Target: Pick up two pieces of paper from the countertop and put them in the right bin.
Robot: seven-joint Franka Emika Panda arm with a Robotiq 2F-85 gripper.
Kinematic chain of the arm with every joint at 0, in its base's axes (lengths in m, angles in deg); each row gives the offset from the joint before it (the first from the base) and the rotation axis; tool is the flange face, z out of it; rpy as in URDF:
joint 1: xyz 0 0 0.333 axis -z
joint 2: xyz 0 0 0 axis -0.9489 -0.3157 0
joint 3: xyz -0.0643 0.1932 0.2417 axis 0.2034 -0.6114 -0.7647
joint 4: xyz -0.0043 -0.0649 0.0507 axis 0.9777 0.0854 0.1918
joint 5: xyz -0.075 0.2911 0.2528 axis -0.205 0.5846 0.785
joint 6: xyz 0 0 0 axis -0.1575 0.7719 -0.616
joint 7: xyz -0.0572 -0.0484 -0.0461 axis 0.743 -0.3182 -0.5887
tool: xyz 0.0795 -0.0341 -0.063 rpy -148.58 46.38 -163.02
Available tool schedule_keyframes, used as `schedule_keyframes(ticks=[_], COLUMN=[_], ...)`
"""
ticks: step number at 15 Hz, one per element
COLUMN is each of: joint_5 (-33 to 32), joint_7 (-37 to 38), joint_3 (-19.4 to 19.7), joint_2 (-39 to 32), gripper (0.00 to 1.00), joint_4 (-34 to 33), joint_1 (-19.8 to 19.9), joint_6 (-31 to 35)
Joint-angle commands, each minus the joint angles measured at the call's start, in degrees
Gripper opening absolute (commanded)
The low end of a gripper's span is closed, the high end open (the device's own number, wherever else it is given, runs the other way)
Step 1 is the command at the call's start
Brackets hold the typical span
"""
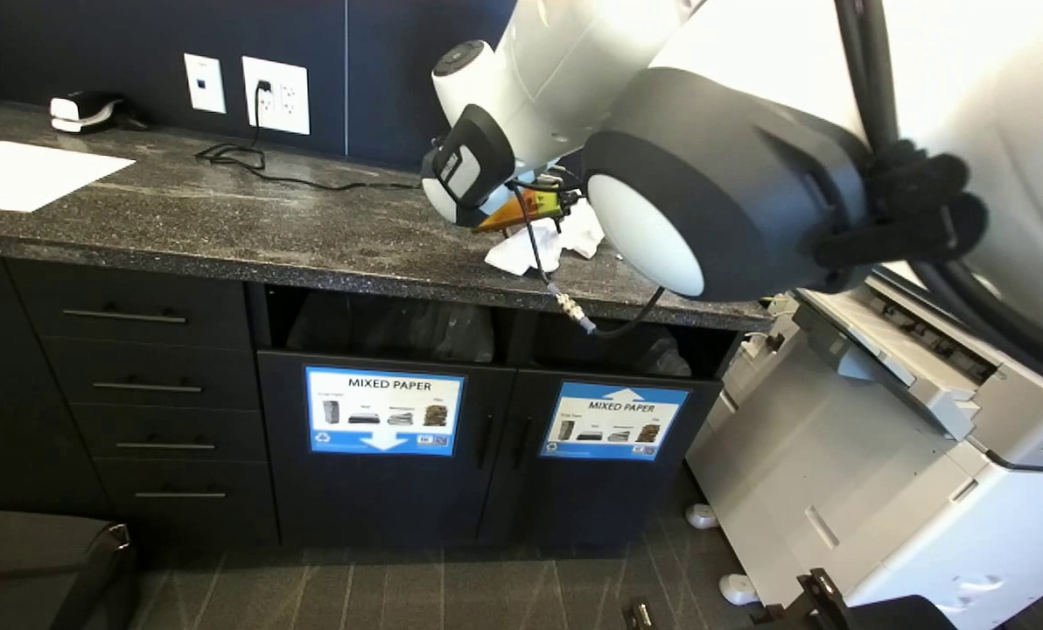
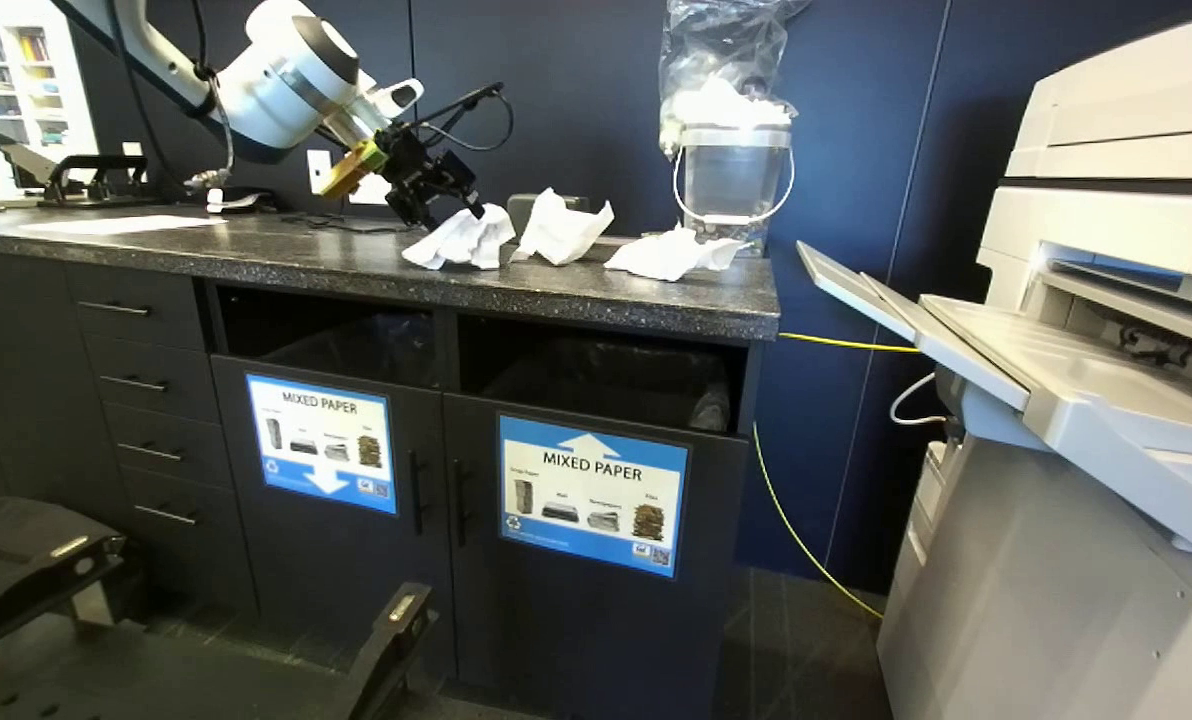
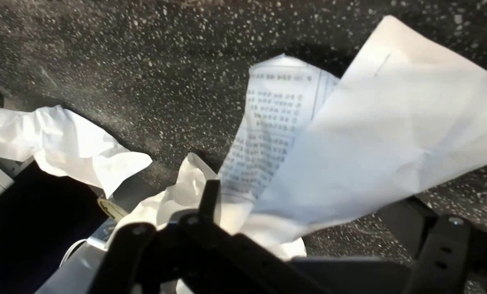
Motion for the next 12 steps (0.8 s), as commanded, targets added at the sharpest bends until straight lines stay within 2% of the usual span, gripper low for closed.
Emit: schedule_keyframes(ticks=[1,8,12], joint_5=[-5.28,-9.88,-11.24], joint_7=[-0.40,-0.40,-0.23], joint_3=[-9.04,-29.59,-36.92], joint_2=[2.47,4.32,3.22], gripper=[1.00,1.00,1.00], joint_4=[-7.65,-16.27,-19.76], joint_1=[8.30,24.43,30.56], joint_6=[-8.43,-18.79,-22.70])
